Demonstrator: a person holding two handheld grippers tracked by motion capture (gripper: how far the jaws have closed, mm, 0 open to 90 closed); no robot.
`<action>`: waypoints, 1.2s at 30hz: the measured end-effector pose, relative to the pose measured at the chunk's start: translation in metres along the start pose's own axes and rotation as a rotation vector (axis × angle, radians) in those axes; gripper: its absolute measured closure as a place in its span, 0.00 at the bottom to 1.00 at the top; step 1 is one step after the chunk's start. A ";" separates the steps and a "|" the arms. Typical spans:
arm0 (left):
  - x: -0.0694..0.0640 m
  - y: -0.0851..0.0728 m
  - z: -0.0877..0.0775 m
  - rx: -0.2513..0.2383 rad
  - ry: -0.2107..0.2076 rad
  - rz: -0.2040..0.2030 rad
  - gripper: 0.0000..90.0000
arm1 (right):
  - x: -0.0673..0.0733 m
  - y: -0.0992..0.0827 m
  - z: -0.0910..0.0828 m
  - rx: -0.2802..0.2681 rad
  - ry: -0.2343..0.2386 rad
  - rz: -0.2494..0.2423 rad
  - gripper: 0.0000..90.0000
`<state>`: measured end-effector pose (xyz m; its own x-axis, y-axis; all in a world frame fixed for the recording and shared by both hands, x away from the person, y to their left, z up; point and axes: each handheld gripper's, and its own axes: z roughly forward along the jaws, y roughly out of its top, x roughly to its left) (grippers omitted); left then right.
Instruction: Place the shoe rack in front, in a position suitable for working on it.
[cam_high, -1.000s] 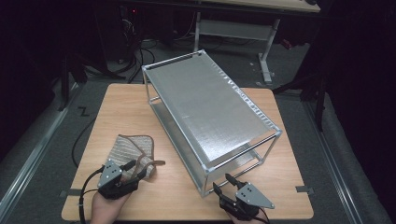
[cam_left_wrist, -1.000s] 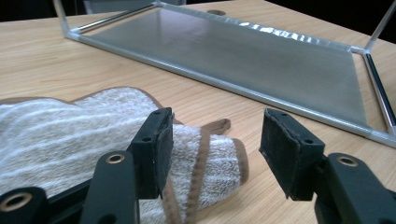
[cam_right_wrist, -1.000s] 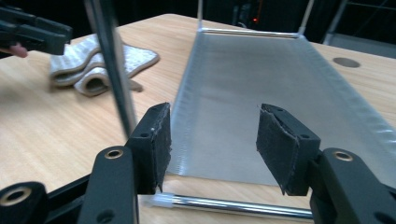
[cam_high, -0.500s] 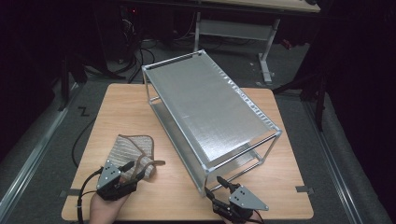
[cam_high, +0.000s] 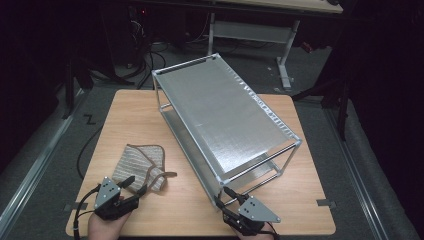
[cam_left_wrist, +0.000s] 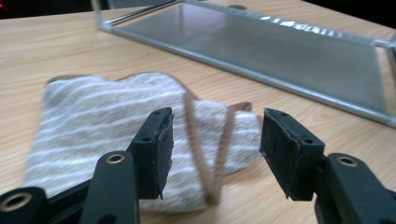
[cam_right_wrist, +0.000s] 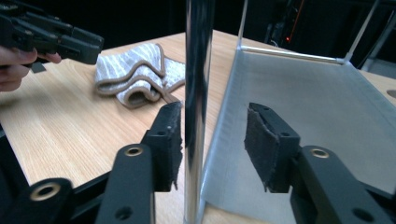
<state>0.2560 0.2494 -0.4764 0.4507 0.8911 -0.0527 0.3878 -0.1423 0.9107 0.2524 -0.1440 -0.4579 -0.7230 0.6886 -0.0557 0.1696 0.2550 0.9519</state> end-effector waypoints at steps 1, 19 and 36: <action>0.002 -0.001 -0.002 -0.001 0.005 -0.012 0.49 | 0.000 0.001 0.001 -0.005 -0.002 -0.006 0.67; 0.000 0.006 0.021 0.038 -0.006 0.012 0.55 | -0.014 -0.005 -0.020 -0.011 -0.092 -0.009 0.89; -0.006 0.012 0.047 0.071 -0.040 0.018 0.54 | -0.048 -0.019 -0.059 -0.014 -0.277 0.074 0.87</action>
<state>0.2961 0.2219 -0.4842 0.4893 0.8705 -0.0543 0.4351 -0.1897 0.8802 0.2443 -0.2218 -0.4556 -0.4986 0.8644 -0.0645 0.2038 0.1892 0.9605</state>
